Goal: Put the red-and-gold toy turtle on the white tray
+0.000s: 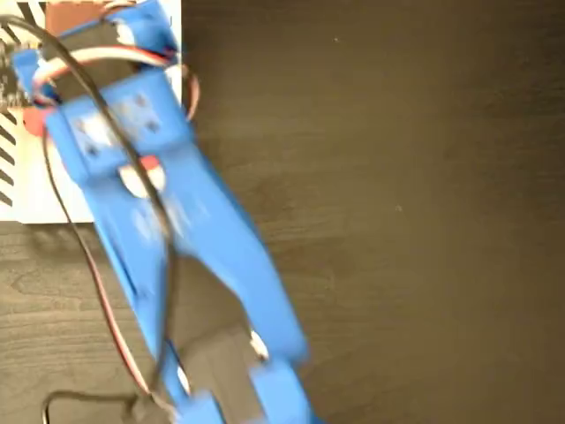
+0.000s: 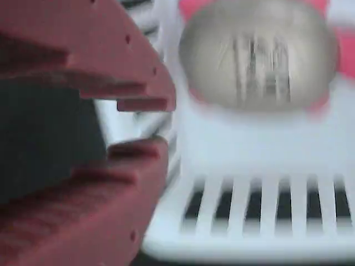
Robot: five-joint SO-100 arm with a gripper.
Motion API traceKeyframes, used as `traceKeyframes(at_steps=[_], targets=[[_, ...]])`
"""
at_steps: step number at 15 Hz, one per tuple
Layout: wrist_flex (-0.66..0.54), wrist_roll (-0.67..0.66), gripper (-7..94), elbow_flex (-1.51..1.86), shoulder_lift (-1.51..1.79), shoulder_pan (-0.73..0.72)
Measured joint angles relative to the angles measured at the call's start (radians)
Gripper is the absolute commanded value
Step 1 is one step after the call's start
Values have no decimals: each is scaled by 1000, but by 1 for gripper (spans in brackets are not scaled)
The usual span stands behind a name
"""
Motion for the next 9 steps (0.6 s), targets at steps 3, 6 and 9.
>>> traceKeyframes(at_steps=[3,6,9], targets=[[-107,-109,0,164,241,54],[-265,-199,0,506,557,44],[-373,-262,0,888,890,37]])
